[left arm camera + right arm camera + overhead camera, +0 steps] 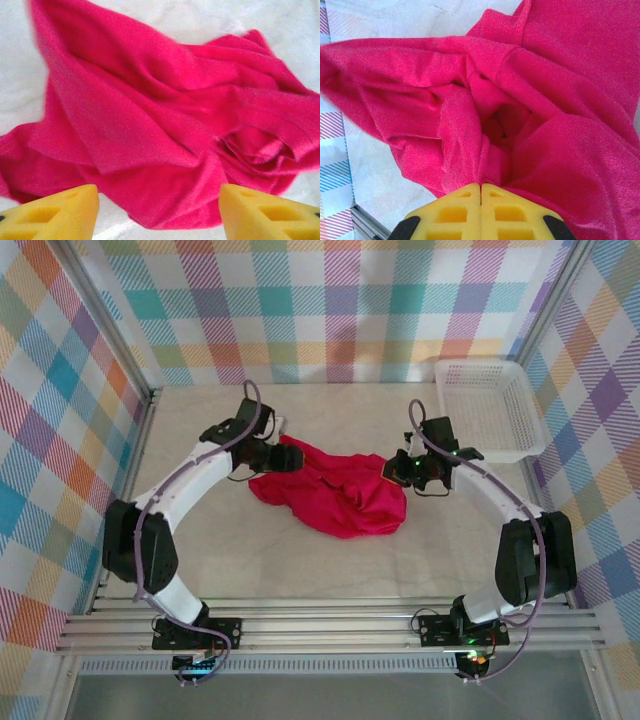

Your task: Fold the inside-out t-shirt

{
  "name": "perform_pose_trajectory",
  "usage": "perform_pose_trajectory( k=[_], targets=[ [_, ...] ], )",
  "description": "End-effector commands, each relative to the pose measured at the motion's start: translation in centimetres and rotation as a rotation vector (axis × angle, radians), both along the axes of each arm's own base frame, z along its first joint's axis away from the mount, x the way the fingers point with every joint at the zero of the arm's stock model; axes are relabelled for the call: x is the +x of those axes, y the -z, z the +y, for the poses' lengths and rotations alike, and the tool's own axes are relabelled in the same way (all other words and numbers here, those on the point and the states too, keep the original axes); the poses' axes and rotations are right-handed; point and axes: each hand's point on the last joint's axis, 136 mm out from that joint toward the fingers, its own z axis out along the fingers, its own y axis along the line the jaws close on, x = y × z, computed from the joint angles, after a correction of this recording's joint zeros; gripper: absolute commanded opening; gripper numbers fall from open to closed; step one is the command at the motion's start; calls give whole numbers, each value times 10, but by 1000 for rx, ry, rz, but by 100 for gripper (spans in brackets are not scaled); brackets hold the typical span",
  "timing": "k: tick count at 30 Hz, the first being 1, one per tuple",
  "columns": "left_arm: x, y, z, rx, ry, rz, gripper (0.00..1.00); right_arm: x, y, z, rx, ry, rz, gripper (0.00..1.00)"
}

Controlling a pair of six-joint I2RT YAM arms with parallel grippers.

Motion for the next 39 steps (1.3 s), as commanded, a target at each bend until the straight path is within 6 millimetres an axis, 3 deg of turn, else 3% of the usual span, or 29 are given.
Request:
perform_pose_trajectory(
  k=[1,3,6,15,19,25,31,35,37,39],
  targets=[
    [-26,-19,-28,-1,198,-147,67,13,-19,1,28,10,-67,0],
    [-35,-17,-45,3,268,-187,67,14,-20,2,25,4,-68,0],
    [-31,-8,-55,61,304,-217,68,13,-24,1,26,1,-72,0],
    [40,27,-49,333,207,-284,66,8,-27,1,32,1,-77,0],
    [55,42,-67,302,209,-253,66,9,-31,5,61,2,-79,0],
    [50,75,-77,293,253,-140,60,9,-33,0,35,4,-89,0],
    [45,72,-67,300,240,-147,71,12,-30,-4,45,11,-81,0],
    [42,81,-64,308,249,-119,71,12,-30,-2,57,9,-78,0],
    [41,88,-64,318,252,-106,68,12,-31,-2,58,11,-78,0],
    [42,95,-63,328,249,-100,53,12,-32,-3,56,12,-81,0]
  ],
)
